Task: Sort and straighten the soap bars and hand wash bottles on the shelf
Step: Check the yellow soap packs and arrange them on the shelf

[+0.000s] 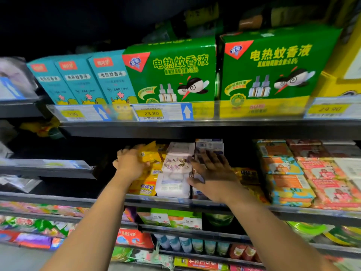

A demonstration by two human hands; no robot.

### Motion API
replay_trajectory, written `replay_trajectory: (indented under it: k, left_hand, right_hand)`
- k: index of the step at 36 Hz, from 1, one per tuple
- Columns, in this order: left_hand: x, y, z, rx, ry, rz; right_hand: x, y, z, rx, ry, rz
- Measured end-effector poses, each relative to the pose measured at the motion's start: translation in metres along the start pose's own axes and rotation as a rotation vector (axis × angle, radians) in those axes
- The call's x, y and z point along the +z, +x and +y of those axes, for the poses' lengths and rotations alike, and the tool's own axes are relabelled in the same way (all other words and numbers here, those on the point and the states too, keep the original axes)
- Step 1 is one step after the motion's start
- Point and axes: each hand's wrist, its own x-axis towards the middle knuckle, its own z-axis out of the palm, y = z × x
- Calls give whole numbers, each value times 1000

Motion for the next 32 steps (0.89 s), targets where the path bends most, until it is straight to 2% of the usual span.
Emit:
replay_trajectory:
  k: [9, 19, 27, 29, 32]
  left_hand:
    - [12, 16, 11, 59, 138, -159]
    - [23, 2, -2, 107, -68, -72]
    - [16, -12, 27, 246, -147, 0]
    - [17, -16, 39, 317, -190, -4]
    - [23, -25, 58, 428, -277, -29]
  right_hand:
    - [2, 1, 2, 12, 10, 11]
    - [-2, -1, 1, 8, 14, -15]
    - [-9, -3, 1, -25, 67, -14]
    - [-14, -1, 4, -47, 161, -20]
    - [-26, -3, 19, 69, 600, 20]
